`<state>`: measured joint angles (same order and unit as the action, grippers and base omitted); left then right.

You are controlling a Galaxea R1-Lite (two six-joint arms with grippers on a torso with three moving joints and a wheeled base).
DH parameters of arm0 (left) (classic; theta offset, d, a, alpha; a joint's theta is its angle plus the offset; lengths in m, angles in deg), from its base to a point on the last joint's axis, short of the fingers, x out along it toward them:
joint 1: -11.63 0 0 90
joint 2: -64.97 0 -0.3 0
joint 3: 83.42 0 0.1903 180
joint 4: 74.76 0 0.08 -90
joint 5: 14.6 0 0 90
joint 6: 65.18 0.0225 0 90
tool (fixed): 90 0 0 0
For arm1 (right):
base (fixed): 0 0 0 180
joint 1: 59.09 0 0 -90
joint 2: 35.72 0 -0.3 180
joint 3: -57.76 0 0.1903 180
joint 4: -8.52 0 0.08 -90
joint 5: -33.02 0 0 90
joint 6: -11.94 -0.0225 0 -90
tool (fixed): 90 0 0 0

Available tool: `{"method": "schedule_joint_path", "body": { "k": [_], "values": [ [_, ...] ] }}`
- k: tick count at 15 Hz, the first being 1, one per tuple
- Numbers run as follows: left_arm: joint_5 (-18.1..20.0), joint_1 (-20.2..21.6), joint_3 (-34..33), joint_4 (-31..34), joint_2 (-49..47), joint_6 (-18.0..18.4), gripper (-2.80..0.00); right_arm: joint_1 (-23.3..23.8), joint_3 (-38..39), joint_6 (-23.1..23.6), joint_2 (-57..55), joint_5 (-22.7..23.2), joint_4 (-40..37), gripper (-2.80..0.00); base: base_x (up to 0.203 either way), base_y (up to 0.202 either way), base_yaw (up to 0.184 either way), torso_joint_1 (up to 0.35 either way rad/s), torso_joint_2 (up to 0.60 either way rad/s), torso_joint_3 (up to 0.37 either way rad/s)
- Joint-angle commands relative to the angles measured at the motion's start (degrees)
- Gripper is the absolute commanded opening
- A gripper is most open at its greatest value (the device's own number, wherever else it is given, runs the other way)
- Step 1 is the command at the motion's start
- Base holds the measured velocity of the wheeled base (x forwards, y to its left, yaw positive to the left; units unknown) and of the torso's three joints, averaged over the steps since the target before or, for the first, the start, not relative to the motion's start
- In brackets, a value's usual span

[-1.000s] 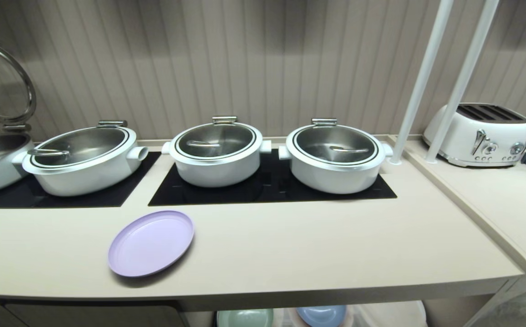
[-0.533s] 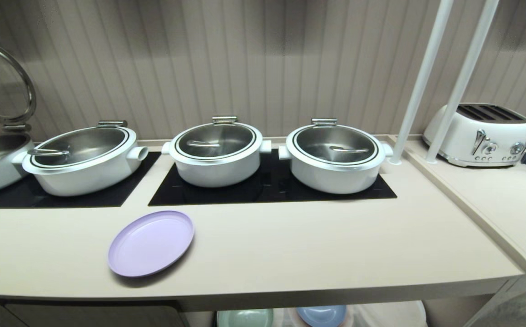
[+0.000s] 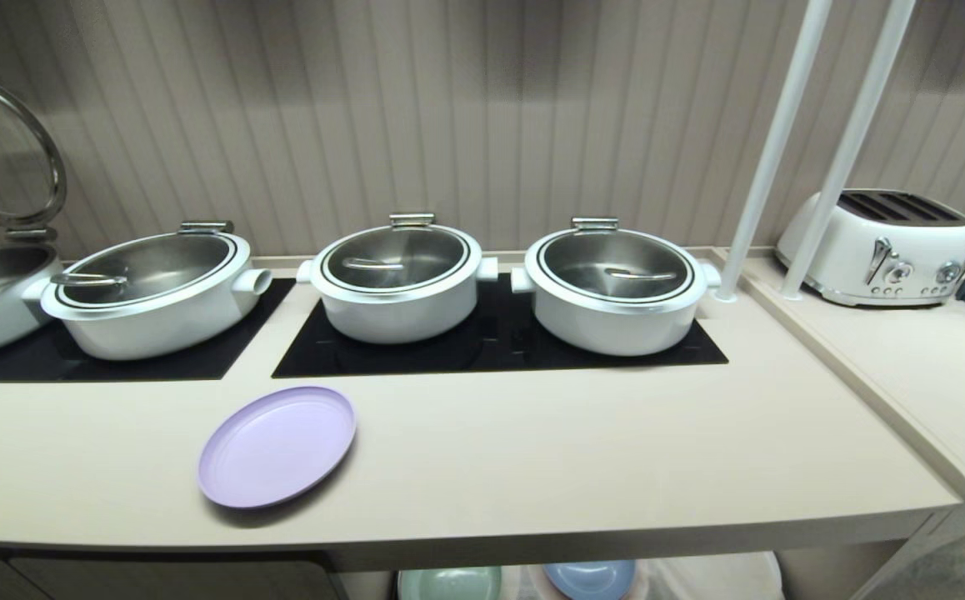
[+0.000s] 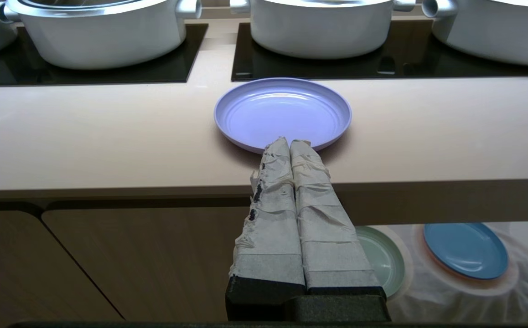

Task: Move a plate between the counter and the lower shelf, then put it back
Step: Pick up the plate

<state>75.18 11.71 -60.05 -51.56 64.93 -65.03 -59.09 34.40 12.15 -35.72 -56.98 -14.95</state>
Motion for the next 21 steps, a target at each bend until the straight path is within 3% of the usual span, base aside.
{"method": "schedule_joint_path", "body": {
  "k": [1,5,9,17,21],
  "values": [
    [0.0,0.0,0.0,0.1,0.0,0.3,-2.80,0.0,0.0,0.1,0.0,0.0,0.0,-2.80,0.000,0.000,0.000,0.000,0.00,0.000],
    [0.0,0.0,0.0,0.0,0.0,2.1,-2.80,0.1,0.0,0.1,0.0,0.0,0.0,-2.80,0.000,0.000,0.000,0.000,0.00,0.000],
    [1.8,0.0,1.7,-0.3,0.0,1.5,-2.80,0.0,0.0,0.1,0.0,0.0,0.0,-2.80,0.000,0.000,0.000,0.000,0.00,0.000],
    [2.6,0.0,10.9,2.4,-1.1,1.4,-2.80,0.1,0.0,0.1,0.0,0.0,0.0,-2.80,0.000,0.000,0.000,0.000,0.00,0.000],
    [2.5,-0.1,16.3,3.1,-8.1,-0.6,-2.80,0.1,0.0,0.1,0.0,0.0,0.0,-2.80,0.000,0.000,0.000,0.000,0.00,0.000]
  ]
}}
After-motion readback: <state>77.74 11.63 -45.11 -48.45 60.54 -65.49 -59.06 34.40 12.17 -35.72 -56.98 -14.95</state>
